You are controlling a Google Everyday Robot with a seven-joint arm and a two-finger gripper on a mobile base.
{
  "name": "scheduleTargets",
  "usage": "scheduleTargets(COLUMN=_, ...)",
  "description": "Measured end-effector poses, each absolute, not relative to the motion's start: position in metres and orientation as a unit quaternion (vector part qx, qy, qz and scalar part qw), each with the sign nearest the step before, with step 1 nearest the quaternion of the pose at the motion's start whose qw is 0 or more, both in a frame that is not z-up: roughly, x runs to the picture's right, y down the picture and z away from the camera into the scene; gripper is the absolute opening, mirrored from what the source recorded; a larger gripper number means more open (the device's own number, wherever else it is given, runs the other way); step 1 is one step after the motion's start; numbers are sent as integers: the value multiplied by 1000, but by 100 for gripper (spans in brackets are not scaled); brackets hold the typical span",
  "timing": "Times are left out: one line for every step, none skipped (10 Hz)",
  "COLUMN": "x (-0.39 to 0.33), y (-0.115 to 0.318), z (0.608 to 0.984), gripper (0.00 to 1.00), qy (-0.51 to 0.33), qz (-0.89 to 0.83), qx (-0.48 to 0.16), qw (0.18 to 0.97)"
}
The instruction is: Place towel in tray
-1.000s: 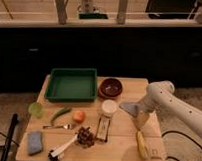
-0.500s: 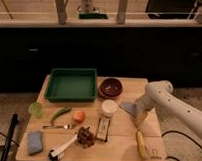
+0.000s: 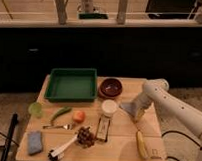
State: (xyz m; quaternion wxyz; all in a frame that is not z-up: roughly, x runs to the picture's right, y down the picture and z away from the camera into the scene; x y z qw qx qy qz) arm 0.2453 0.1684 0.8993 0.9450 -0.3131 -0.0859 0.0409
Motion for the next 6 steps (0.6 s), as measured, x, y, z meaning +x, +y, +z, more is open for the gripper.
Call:
scheduleTargets(x=245, y=168, z=901, gripper=48, qy=-87, qz=42, qx=-313, qw=945)
scheduleTargets(x=245, y=168, z=902, gripper=33, qy=-88, qz=41, qx=-314, qw=944)
scheduleTargets(x=246, y=167, z=900, gripper=23, qy=-88, qz=40, qx=-314, qw=944)
scheduleTargets(x=245, y=165, z=898, gripper=15, qy=-88, qz=40, qx=-314, qw=945)
scheduleTargets(x=246, y=164, z=898, gripper=5, qy=-87, qz=38, qx=-312, qw=945)
scheduleTargets(x=246, y=165, z=897, gripper=0, qy=-87, qz=38, qx=-315, qw=944)
